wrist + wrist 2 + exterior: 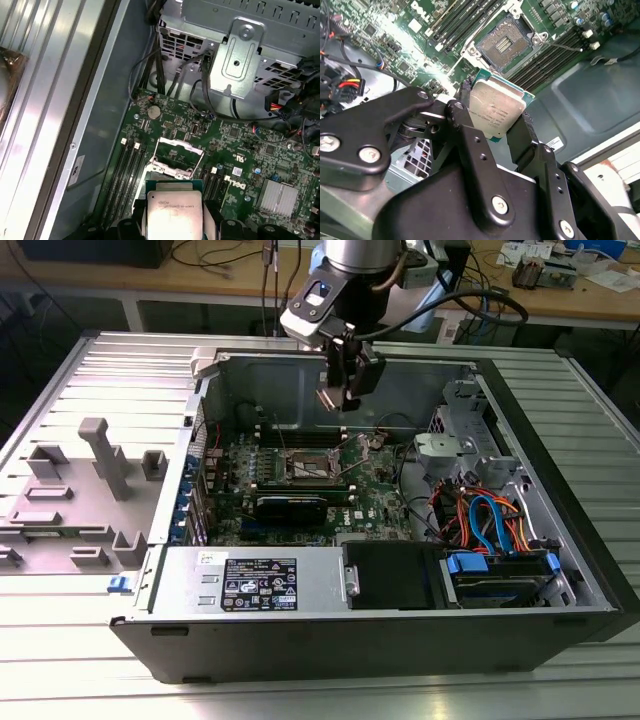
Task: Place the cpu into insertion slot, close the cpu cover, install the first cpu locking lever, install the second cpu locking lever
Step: 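Place the cpu into insertion slot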
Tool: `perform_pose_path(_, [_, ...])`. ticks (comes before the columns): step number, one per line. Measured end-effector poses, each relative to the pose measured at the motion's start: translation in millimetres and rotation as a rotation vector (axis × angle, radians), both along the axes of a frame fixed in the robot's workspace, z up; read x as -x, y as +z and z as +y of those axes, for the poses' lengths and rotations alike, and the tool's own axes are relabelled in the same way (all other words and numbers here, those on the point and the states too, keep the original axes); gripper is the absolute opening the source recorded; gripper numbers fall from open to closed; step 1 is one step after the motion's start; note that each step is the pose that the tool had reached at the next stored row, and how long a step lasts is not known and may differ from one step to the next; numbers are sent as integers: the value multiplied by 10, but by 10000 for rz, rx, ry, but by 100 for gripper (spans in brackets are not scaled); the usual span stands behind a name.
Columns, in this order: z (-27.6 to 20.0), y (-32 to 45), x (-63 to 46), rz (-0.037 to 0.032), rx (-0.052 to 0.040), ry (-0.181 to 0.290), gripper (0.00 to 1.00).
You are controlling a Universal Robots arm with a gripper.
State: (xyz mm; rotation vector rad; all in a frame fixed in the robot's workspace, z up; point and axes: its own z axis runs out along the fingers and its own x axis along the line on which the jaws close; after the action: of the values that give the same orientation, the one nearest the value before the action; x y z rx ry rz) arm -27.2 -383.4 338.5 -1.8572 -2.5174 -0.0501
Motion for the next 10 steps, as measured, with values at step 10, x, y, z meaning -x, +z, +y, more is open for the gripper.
perform_pose_path(10, [0, -6, 0, 17, 2, -298, 54])
